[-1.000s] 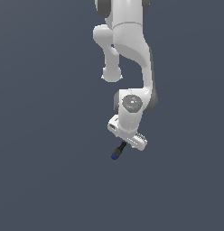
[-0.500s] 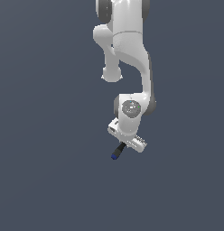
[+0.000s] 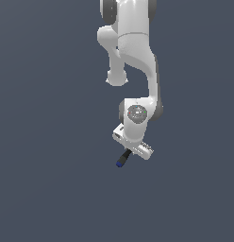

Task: Pick up the object and move it to a goal position.

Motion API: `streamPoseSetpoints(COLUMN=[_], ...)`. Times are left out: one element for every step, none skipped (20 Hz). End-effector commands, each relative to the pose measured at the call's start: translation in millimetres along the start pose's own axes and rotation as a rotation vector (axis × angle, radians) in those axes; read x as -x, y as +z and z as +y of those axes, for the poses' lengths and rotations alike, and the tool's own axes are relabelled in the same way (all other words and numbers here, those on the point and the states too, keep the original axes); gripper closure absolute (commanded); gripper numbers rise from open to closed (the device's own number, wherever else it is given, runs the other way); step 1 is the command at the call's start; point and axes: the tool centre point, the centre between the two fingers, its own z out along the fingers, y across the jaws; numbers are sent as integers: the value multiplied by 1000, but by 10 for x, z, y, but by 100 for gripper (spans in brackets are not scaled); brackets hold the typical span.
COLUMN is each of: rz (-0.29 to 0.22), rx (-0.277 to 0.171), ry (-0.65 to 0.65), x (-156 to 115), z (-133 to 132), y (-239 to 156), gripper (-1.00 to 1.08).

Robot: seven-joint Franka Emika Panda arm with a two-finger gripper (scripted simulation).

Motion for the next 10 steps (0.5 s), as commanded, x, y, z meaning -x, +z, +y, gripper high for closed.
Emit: streamPoseSetpoints(rz=[0, 0, 0, 0, 0, 0, 0, 0, 0, 0], rx=[0, 0, 0, 0, 0, 0, 0, 0, 0, 0], ry=[0, 0, 0, 0, 0, 0, 0, 0, 0, 0], x=[-6, -12, -21, -32, -46, -62, -82, -104, -128, -158], z=[5, 13, 24, 37, 54, 74, 97, 124, 154, 189], y=[-12, -27, -46, -72, -103, -141, -185, -235, -292, -354], gripper=[108, 108, 108, 108, 108, 108, 108, 108, 108, 108])
